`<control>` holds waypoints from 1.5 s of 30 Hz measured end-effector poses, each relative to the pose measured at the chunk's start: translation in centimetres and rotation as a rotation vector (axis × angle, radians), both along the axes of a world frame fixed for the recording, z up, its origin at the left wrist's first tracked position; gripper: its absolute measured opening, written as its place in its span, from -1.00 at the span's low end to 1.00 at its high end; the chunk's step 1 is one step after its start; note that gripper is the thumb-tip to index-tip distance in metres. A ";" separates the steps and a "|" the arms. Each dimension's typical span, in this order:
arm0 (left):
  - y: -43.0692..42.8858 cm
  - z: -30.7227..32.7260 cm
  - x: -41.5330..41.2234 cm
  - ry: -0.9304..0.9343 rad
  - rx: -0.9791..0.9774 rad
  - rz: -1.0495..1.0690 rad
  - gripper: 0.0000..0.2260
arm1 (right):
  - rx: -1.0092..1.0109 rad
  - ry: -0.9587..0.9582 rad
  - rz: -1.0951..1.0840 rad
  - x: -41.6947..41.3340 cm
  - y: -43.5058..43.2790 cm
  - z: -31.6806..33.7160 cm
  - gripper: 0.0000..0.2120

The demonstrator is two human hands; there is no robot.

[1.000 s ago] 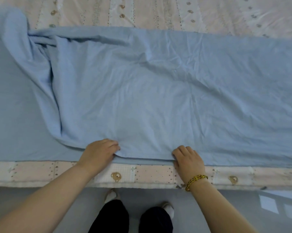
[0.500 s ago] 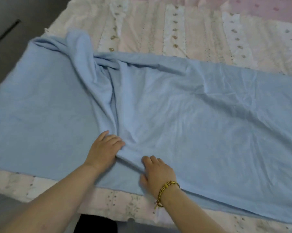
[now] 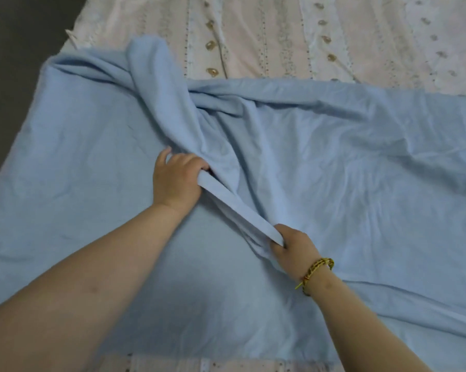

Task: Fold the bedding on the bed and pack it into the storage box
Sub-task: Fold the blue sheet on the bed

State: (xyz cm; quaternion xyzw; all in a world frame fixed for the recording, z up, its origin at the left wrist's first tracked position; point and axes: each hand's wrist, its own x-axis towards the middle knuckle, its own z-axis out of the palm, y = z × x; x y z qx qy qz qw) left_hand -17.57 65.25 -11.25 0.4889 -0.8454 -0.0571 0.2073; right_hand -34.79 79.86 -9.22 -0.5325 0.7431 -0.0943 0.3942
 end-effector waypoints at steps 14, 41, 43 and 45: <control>-8.2 12.0 4.3 0.463 -0.033 0.038 -0.72 | -0.150 -0.017 0.016 -0.5 -2.0 3.0 -0.94; -3.4 3.0 25.9 0.018 -0.173 -0.064 -0.85 | -0.216 0.403 0.274 24.0 -9.7 1.2 -0.74; -5.5 4.8 27.0 0.075 -0.210 -0.057 -0.85 | -0.379 0.408 0.110 25.1 -10.6 2.3 -0.81; -6.8 6.3 28.6 0.127 -0.270 -0.020 -0.86 | -0.606 0.399 0.004 25.1 -10.1 3.1 -0.82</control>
